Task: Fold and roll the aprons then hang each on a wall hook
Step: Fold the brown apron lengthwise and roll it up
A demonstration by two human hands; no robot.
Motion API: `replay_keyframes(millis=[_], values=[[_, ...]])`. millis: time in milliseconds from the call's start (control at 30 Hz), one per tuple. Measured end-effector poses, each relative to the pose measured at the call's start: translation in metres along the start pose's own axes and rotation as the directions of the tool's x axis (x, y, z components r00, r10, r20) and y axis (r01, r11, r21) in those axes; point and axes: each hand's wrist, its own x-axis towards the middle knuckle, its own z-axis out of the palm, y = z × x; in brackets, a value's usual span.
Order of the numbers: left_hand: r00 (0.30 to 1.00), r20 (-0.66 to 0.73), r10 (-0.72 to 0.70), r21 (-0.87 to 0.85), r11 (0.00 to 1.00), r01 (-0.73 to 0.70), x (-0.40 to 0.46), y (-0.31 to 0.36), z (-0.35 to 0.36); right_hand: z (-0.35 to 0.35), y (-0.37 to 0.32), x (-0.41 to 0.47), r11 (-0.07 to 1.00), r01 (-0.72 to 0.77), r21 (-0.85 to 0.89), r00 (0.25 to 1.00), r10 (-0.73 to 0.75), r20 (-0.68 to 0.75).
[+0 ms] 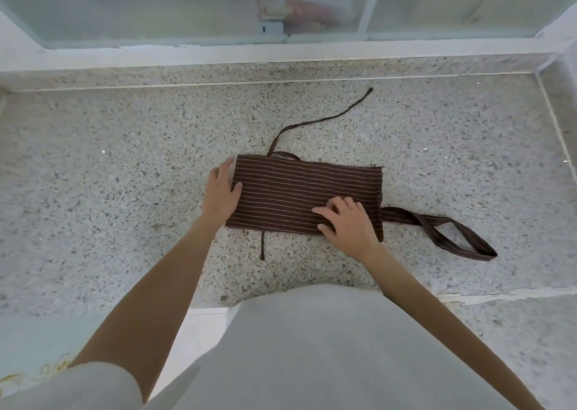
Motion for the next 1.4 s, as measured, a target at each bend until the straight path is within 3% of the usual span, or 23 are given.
replay_keyframes(millis=[67,167,267,333,400,533,667,800,933,1133,1267,1400], values=[[0.994,0.035,0.099,0.071,0.992,-0.101,0.014,-0.001,0.0,0.007,-0.007,-0.003,0.999,0.03,-0.03,0.993,-0.027,0.115],[0.95,0.182,0.255,0.168,0.944,-0.285,0.029,-0.005,0.0,0.005,0.0,-0.004,0.991,-0.057,-0.117,0.995,0.067,0.079],[0.92,0.238,0.312,0.161,0.921,-0.354,0.017,0.005,0.004,-0.008,0.022,0.001,0.936,-0.212,-0.28,0.951,0.264,0.16],[0.867,0.339,0.366,0.146,0.89,-0.433,-0.003,0.016,0.012,-0.015,0.038,0.005,0.857,-0.343,-0.385,0.892,0.426,0.153],[0.776,0.467,0.424,0.124,0.837,-0.532,-0.025,0.025,0.024,-0.019,0.048,0.006,0.81,-0.383,-0.444,0.86,0.488,0.15],[0.687,0.456,0.566,0.18,0.697,-0.694,-0.05,0.025,0.042,-0.021,0.054,-0.007,0.931,-0.273,-0.243,0.957,0.289,0.035],[0.586,0.386,0.713,0.223,0.544,-0.809,-0.051,0.023,0.046,-0.019,0.059,-0.017,0.956,-0.295,-0.008,0.951,0.294,0.094],[0.668,0.371,0.645,0.221,0.637,-0.738,-0.044,0.038,0.048,-0.025,0.066,-0.021,0.971,-0.228,0.077,0.967,0.217,0.13],[0.758,0.227,0.612,0.154,0.746,-0.648,-0.039,0.059,0.036,-0.026,0.072,-0.025,0.936,-0.267,0.227,0.963,0.249,0.107],[0.782,0.147,0.605,0.053,0.785,-0.617,-0.014,0.105,0.009,-0.024,0.07,-0.029,0.855,-0.336,0.395,0.931,0.364,0.005],[0.785,0.089,0.612,-0.012,0.789,-0.614,0.004,0.137,0.011,-0.027,0.07,-0.033,0.774,-0.403,0.488,0.899,0.436,0.049],[0.724,0.047,0.688,-0.068,0.725,-0.685,0.024,0.18,0.028,-0.04,0.073,-0.038,0.584,-0.541,0.606,0.804,0.569,0.17]])
